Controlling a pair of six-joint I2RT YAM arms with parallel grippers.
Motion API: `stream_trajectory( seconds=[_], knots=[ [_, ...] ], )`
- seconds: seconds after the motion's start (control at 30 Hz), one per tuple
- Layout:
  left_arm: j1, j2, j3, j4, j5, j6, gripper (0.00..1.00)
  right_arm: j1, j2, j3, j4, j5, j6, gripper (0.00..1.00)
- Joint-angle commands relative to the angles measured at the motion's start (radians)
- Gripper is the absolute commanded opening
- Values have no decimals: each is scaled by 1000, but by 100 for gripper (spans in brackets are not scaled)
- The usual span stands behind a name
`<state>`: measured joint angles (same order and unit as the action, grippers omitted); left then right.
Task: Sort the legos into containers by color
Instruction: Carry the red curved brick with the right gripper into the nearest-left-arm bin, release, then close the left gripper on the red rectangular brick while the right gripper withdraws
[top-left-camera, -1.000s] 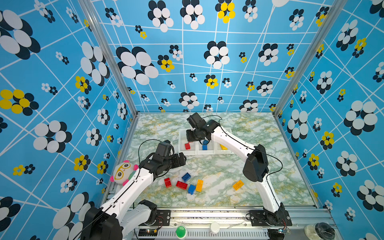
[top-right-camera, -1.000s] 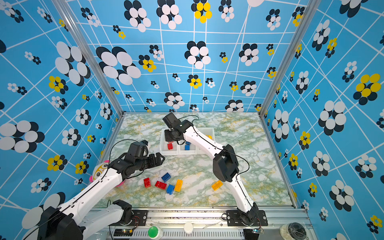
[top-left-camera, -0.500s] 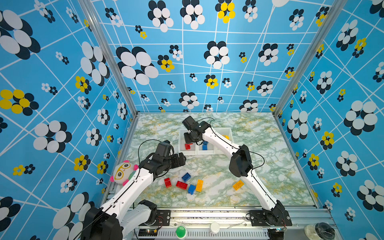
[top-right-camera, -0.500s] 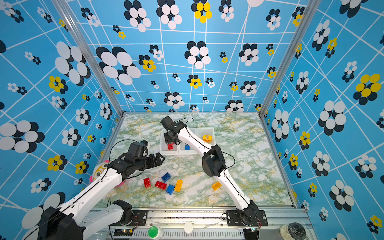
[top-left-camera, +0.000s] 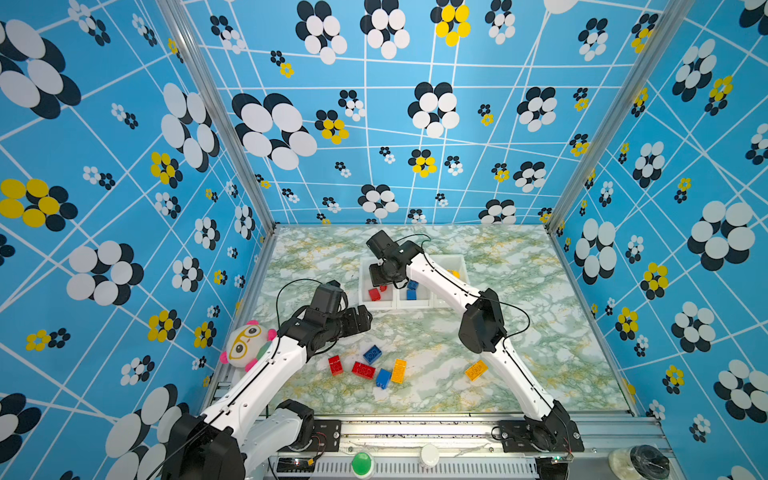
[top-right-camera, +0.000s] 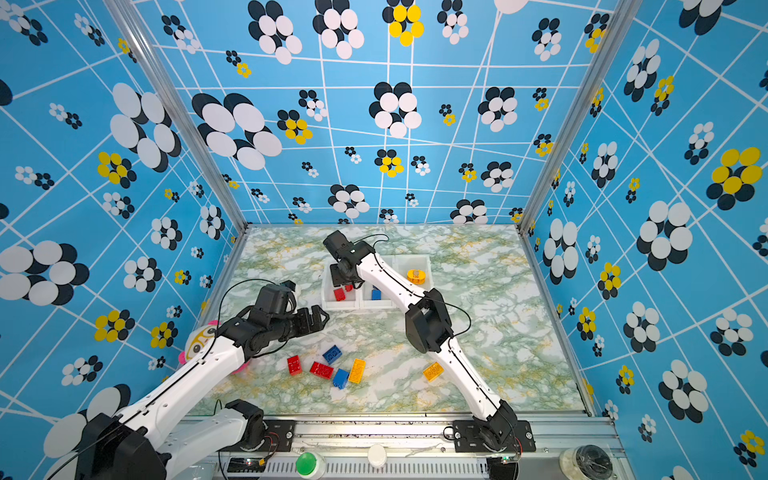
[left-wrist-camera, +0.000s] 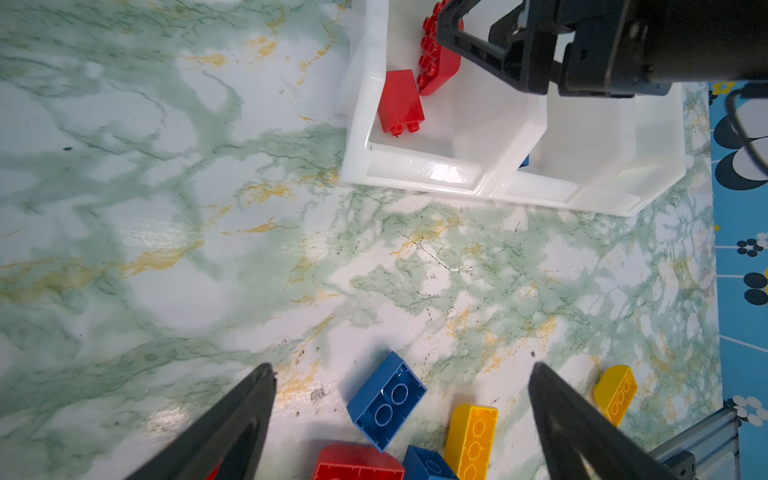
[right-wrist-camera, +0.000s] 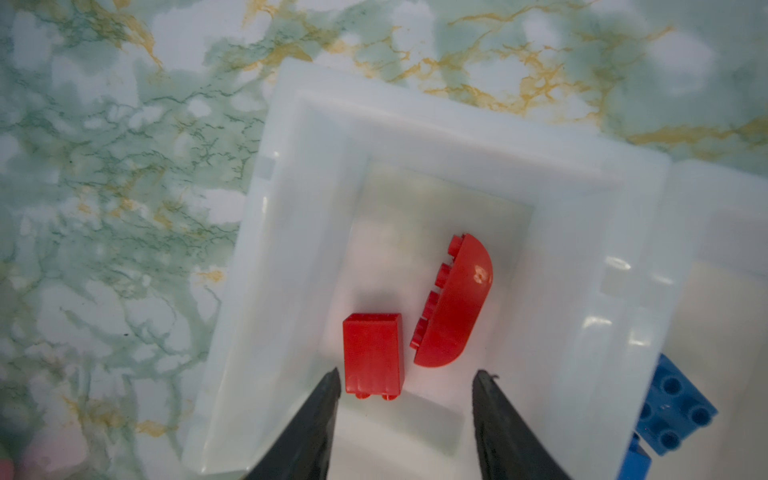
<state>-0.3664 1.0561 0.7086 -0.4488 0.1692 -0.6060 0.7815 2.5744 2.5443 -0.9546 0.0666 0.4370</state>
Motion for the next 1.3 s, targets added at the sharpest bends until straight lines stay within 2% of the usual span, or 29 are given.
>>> stream_trajectory(
  seconds=[0.0, 0.33, 0.53, 0.87, 1.17, 1.27],
  knots=[
    [6, -15, 8, -42, 8, 22, 96, 0, -66, 8, -19, -14, -4, 55],
    [-28, -25, 17, -109, -34, 43, 95, 30, -213, -112, 16, -36, -8, 66],
    [-62, -46, 40, -212, -111, 21, 95, 41, -301, -184, 2, -40, -5, 69],
    [-72, -108, 34, -369, -211, -24, 94, 41, -595, -605, 180, -65, 52, 74],
    [-72, -92, 8, -441, -254, -77, 86, 42, -829, -999, 281, -65, 115, 77],
    [-74, -81, -4, -442, -265, -90, 82, 42, -882, -1085, 295, -59, 130, 78]
  ],
)
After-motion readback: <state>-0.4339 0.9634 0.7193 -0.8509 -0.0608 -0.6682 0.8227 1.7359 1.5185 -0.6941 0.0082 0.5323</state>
